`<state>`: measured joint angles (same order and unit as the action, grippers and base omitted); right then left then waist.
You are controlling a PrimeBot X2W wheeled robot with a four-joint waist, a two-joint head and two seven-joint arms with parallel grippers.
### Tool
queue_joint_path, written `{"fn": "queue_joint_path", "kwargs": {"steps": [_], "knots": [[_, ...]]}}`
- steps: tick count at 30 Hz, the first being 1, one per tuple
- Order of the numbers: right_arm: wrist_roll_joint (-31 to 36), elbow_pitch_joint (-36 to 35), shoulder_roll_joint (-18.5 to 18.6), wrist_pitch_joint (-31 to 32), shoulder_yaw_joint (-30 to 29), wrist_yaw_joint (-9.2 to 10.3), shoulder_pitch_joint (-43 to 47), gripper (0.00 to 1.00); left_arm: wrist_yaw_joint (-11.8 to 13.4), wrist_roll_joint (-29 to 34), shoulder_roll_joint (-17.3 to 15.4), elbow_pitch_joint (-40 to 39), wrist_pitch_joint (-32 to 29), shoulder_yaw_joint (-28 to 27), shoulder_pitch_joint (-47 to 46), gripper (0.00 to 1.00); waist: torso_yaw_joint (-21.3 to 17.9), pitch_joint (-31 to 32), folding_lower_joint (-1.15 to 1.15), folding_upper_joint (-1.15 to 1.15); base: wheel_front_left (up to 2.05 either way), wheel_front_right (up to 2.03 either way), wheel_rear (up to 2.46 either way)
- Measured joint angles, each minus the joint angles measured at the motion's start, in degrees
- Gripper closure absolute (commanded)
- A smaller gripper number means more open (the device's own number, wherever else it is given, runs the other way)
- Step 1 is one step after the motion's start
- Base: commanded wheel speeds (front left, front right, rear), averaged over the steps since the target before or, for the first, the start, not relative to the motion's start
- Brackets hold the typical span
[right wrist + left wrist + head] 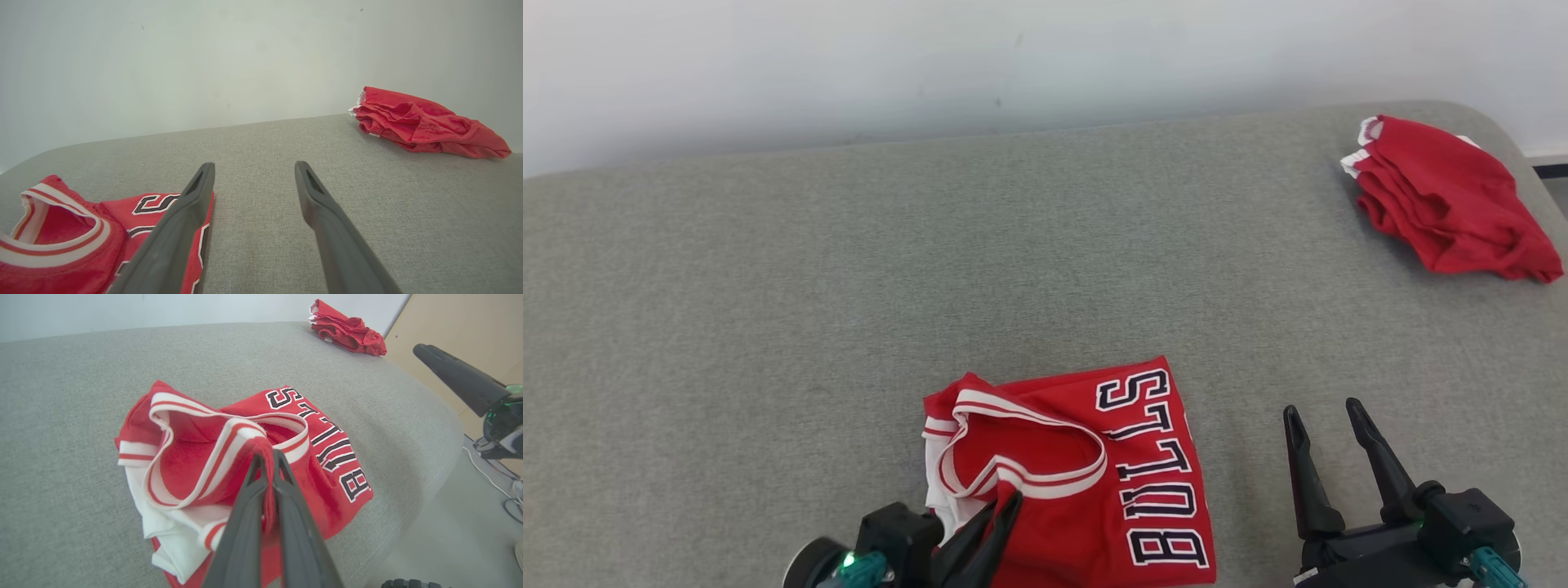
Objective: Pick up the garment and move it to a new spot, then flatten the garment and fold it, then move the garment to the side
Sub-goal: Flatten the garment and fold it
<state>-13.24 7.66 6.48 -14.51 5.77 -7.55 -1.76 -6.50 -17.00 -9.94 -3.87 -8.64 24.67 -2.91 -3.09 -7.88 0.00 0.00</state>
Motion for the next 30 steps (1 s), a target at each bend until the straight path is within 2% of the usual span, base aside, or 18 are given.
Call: {"fn": "queue_joint_path", "kwargs": {"steps": [8,19,20,21,22,30], "knots": [[0.2,0.2,0.0,-0.1,0.2,0.00,-0.3,0.00,2.6,-2.5,0.9,-0.3,2.4,-1.0,6.9,1.00,2.3,-0.2,0.00,0.00,0.00,0.00,0.00],[0.1,1.5,0.3,-0.2,0.0,0.00,-1.1,0.00,4.0,-4.6,2.8,9.3,6.6,-1.7,9.3,1.00,3.3,-1.0,0.00,0.00,0.00,0.00,0.00],[0.1,1.6,0.4,-0.2,0.0,0.00,-1.2,0.00,4.0,-4.5,2.9,9.8,7.5,-1.7,9.2,0.70,3.4,-1.0,0.00,0.00,0.00,0.00,0.00],[0.1,1.7,0.4,-0.2,0.0,0.00,-1.3,0.00,4.0,-4.3,2.9,10.3,8.2,-1.8,9.1,0.21,3.4,-1.0,0.00,0.00,0.00,0.00,0.00],[0.1,1.7,0.4,-0.2,0.0,0.00,-1.3,0.00,4.0,-4.3,2.9,10.3,8.2,-1.8,9.1,0.00,3.4,-1.0,0.00,0.00,0.00,0.00,0.00],[-0.3,2.4,0.5,-0.2,-0.4,0.00,-1.5,0.00,4.1,-4.5,3.4,8.4,17.0,-4.1,7.5,0.00,3.7,-0.1,0.00,0.00,0.00,0.00,0.00]]}}
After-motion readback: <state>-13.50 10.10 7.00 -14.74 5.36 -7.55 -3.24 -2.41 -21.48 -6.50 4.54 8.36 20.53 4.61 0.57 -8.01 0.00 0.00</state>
